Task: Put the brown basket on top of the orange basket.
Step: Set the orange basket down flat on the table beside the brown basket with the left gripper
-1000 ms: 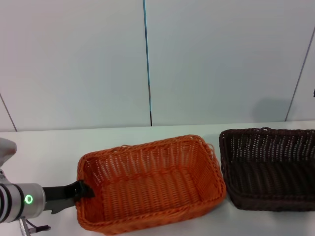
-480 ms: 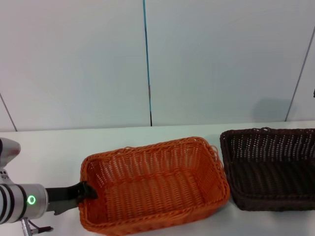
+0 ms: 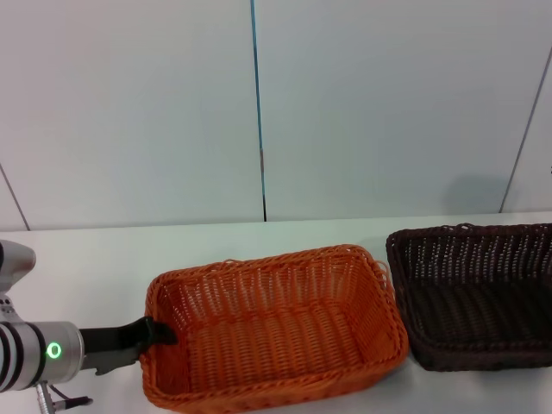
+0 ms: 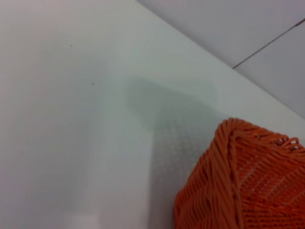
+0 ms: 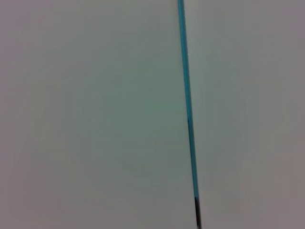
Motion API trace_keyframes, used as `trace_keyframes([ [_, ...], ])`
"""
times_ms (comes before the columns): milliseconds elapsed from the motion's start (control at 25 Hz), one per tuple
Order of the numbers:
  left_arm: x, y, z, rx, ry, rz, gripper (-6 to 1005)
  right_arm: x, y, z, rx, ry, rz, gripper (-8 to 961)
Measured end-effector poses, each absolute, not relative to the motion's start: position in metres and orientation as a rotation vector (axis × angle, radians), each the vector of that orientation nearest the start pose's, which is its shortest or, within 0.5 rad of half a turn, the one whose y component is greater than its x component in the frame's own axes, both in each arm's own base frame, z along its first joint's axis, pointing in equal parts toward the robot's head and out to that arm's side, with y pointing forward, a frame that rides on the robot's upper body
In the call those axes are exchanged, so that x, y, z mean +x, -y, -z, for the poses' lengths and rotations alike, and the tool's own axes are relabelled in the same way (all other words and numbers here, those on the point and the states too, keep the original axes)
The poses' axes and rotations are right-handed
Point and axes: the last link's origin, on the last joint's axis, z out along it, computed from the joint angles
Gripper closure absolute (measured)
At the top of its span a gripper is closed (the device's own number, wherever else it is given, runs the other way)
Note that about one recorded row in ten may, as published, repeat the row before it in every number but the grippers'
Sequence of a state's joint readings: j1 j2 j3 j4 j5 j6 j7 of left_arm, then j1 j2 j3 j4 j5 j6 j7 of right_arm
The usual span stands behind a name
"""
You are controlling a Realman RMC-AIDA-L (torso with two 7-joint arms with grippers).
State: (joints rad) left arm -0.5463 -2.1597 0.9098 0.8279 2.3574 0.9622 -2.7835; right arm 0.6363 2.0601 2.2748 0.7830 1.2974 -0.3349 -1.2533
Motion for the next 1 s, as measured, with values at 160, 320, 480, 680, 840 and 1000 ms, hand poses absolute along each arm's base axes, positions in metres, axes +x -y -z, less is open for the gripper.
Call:
trace_keyframes([
  [160,-0.2894,-0.3825,0.0192,-1.761,1.885,0.412,610,0.2839,-0.4675,-0.1042,1.461,-2.446,-2.158,345],
  [320,-0.2906,-0.3816,0.0191,-1.757,1.889,0.413,442,0.2841,-0.4674,-0.1042,1.463,-2.445,-2.158,345],
  [480,-0.2909,-0.3809,0.0193,-1.764,1.885,0.409,377,0.2841,-0.4674,-0.1042,1.463,-2.445,-2.159,345],
  [680,-0.2904,-0.381,0.0205,-1.785,1.862,0.398,295,0.284,-0.4675,-0.1042,1.462,-2.446,-2.158,344],
  [840,-0.2904,-0.3811,0.0207,-1.787,1.858,0.397,263,0.2842,-0.4674,-0.1042,1.462,-2.445,-2.158,344],
  [1000,-0.2901,-0.3817,0.0193,-1.792,1.848,0.399,193,0.2848,-0.4669,-0.1039,1.465,-2.444,-2.157,345],
])
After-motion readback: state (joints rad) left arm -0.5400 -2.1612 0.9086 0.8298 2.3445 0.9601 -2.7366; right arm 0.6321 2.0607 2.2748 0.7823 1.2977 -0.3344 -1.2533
